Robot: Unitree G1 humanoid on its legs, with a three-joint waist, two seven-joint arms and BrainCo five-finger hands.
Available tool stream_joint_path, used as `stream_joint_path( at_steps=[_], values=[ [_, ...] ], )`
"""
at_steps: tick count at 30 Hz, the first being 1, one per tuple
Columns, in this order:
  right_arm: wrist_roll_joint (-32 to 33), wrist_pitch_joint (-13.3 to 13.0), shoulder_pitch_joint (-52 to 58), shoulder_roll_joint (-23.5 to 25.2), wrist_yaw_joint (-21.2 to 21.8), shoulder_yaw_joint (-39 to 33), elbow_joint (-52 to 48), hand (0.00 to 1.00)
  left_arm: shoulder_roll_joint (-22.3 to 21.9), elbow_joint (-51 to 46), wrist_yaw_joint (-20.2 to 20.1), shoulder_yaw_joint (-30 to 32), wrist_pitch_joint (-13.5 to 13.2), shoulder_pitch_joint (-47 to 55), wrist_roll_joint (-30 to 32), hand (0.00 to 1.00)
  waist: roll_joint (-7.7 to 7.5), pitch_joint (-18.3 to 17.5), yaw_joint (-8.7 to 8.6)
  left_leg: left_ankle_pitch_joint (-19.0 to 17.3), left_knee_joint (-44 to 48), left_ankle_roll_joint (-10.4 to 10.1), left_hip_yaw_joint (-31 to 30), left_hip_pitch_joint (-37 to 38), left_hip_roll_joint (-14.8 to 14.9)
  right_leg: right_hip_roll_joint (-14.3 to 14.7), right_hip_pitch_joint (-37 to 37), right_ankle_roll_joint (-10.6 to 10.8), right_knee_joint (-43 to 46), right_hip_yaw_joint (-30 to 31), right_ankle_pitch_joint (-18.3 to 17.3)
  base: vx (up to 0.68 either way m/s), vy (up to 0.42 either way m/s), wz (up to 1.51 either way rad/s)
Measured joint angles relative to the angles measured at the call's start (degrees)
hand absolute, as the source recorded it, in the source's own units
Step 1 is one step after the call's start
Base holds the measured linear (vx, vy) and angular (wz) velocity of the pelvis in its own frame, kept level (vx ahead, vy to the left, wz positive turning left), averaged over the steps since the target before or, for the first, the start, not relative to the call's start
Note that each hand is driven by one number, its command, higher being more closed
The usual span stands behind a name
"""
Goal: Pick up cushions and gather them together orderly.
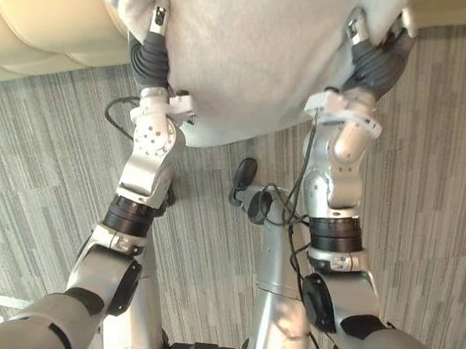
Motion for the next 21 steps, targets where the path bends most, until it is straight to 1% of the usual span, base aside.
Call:
stream_joint_path(
  at_steps=[1, 2, 3, 4, 6, 7, 9, 10, 12, 13, 15, 16, 18, 21],
  values=[
    [0.01, -0.12, 4.56, -0.01, 1.44, 0.95, -1.66, 1.0, 0.04, -1.82, -0.98, -0.59, -0.02, 3.97, 0.0, 1.0, -0.01, -1.92, -0.22, 0.35, -2.92, -0.01, 0.46, 4.37, -0.45, 0.09, 4.35, 0.58, -2.89, -0.23, 0.35, 0.07, 0.028, 0.06],
    [0.0, -0.14, 6.25, 0.0, 1.96, 1.16, -2.34, 1.0, 0.04, -2.21, -1.44, -0.93, -0.08, 5.15, -0.01, 1.0, -0.02, -1.92, -0.13, 0.49, -3.99, -0.05, 0.69, 6.81, -0.65, 0.11, 6.77, 0.69, -3.9, -0.23, 0.41, 0.16, 0.044, 0.03],
    [0.04, -0.19, 9.43, 0.01, 2.93, 1.93, -2.56, 1.0, 0.09, -2.76, -2.06, -1.51, -0.12, 7.99, 0.09, 1.0, -0.05, -1.98, -0.01, 0.52, -6.42, -0.03, 1.35, 12.4, -0.88, 0.29, 12.12, 1.14, -6.41, -0.21, 0.67, 0.12, 0.029, -0.02],
    [0.06, -0.17, 11.1, 0.0, 3.33, 2.43, -2.56, 1.0, 0.11, -3.24, -2.24, -1.79, -0.12, 9.77, 0.1, 1.0, -0.06, -2.43, -0.01, 0.58, -7.86, -0.01, 1.66, 15.14, -1.02, 0.46, 14.75, 1.53, -7.93, -0.2, 0.91, 0.2, 0.049, -0.06],
    [0.04, 0.03, 17.55, -0.07, 6.3, 3.55, -3.05, 1.0, 0.17, -5.02, -4.13, -2.26, -0.12, 16.08, 1.5, 1.0, -0.24, -5.59, 0.19, 0.93, -13.13, 0.04, 3.06, 23.82, -1.51, 0.98, 23.03, 2.58, -13.27, -0.13, 1.58, 0.18, 0.047, -0.07],
    [0.04, 0.12, 19.21, -0.09, 6.95, 4.04, -3.51, 1.0, 0.21, -5.66, -4.38, -2.29, -0.12, 17.64, 1.92, 1.0, -0.33, -6.53, 0.25, 1.09, -14.57, 0.08, 3.4, 26.0, -1.75, 1.01, 25.02, 2.92, -14.61, -0.08, 1.79, 0.17, 0.048, -0.07],
    [-0.02, 0.4, 23.62, -0.01, 9.47, 5.08, -4.55, 1.0, 0.82, -7.96, -5.8, -2.27, -0.25, 22.63, 3.67, 1.0, -0.43, -10.25, 0.5, 1.74, -19.31, 0.32, 4.84, 31.57, -2.09, 1.63, 30.17, 3.62, -19.64, 0.33, 3.03, 0.16, 0.054, -0.14],
    [-0.02, 0.55, 24.32, 0.0, 9.98, 5.09, -4.54, 1.0, 1.1, -8.29, -6.17, -2.28, -0.25, 23.53, 3.79, 1.0, -0.38, -10.93, 0.69, 1.83, -20.3, 0.27, 5.02, 32.7, -2.13, 1.81, 31.38, 3.63, -20.86, 0.31, 3.24, 0.16, 0.061, -0.11],
    [-0.08, 1.61, 26.93, 0.09, 12.23, 5.22, -4.11, 1.0, 1.39, -8.36, -7.26, -2.2, -0.35, 26.72, 4.12, 1.0, -1.04, -13.57, 0.86, 3.88, -26.18, 0.44, 5.74, 37.93, -3.48, 1.86, 35.65, 4.11, -25.63, 0.35, 4.67, 0.13, 0.05, 0.01],
    [-0.13, 1.75, 27.35, 0.11, 12.69, 5.26, -3.88, 1.0, 1.38, -8.35, -7.6, -2.16, -0.4, 27.56, 4.09, 1.0, -1.05, -14.17, 0.89, 4.37, -27.55, 0.38, 5.88, 38.94, -3.85, 1.92, 36.54, 4.13, -26.89, 0.35, 5.1, 0.12, 0.041, 0.04],
    [-0.65, 2.01, 27.48, 0.06, 14.21, 5.24, -0.57, 1.0, 1.31, -7.73, -8.75, -1.96, -0.44, 30.59, 4.02, 1.0, -0.95, -16.11, 0.63, 6.52, -32.94, 0.61, 5.89, 42.52, -4.9, 2.39, 40.21, 4.34, -31.8, 0.31, 7.02, 0.16, 0.045, 0.03],
    [-0.74, 2.26, 27.47, 0.06, 14.39, 5.25, 0.44, 1.0, 1.25, -7.25, -8.98, -1.93, -0.44, 31.21, 3.96, 1.0, -0.89, -16.45, 0.63, 6.94, -34.14, 0.6, 5.88, 43.41, -5.0, 2.71, 41.23, 4.35, -33.13, 0.3, 7.65, 0.13, 0.03, -0.01],
    [-1.16, 3.5, 27.72, 0.07, 14.94, 5.49, 3.2, 1.0, 1.14, -5.23, -9.18, -1.77, -0.33, 33.11, 3.43, 1.0, -0.84, -16.6, 0.65, 8.23, -37.77, 0.96, 5.05, 47.08, -5.47, 3.6, 45.63, 4.46, -37.83, 0.21, 9.62, 0.08, 0.016, 0.0],
    [-1.53, 3.97, 28.91, 0.04, 15.83, 5.77, 4.49, 1.0, 1.09, -4.29, -9.3, -1.75, -0.22, 34.96, 3.21, 1.0, -0.81, -16.87, 0.55, 9.05, -40.14, 1.06, 4.2, 49.52, -5.94, 3.88, 48.66, 4.52, -41.18, 0.09, 10.98, 0.04, 0.028, 0.05]
  ],
)
